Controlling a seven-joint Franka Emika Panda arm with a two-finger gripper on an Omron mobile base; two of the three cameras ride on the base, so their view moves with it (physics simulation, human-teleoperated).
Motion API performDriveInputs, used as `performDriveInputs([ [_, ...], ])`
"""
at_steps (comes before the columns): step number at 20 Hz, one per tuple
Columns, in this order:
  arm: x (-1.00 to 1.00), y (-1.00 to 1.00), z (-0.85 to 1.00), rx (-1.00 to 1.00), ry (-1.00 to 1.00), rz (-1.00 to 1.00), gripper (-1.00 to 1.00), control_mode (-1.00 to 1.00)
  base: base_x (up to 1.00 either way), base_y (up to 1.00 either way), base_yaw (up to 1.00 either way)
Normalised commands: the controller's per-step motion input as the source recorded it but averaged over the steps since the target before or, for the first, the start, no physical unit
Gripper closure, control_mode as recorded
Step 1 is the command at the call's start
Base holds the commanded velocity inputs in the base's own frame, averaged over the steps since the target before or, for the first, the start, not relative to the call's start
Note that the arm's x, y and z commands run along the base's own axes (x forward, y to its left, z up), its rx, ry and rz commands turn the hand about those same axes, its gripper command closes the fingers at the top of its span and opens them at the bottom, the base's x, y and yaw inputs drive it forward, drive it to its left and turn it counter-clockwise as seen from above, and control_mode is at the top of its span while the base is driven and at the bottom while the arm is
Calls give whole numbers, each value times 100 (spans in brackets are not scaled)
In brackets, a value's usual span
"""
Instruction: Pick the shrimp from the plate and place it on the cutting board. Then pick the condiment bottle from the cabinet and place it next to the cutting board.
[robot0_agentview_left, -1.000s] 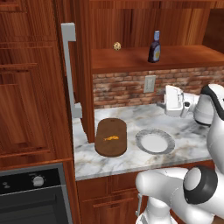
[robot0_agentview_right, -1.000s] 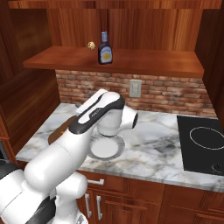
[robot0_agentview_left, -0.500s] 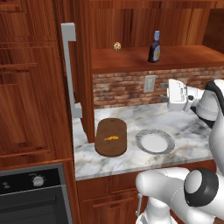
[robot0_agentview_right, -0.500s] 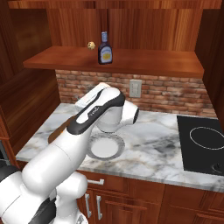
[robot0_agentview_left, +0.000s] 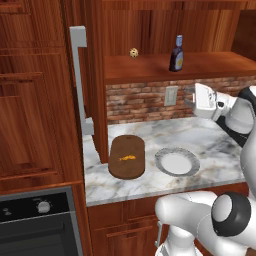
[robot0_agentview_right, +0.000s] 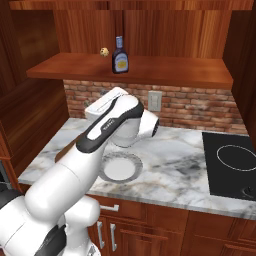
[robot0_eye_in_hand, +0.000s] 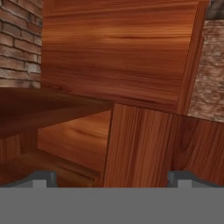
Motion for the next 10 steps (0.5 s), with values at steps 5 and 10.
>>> performDriveInputs([
  [5, 0, -2, 25, 2, 0, 0, -100, -100, 0, 0, 0],
  [10, 0, -7, 19, 0, 0, 0, -100, -100, 0, 0, 0],
])
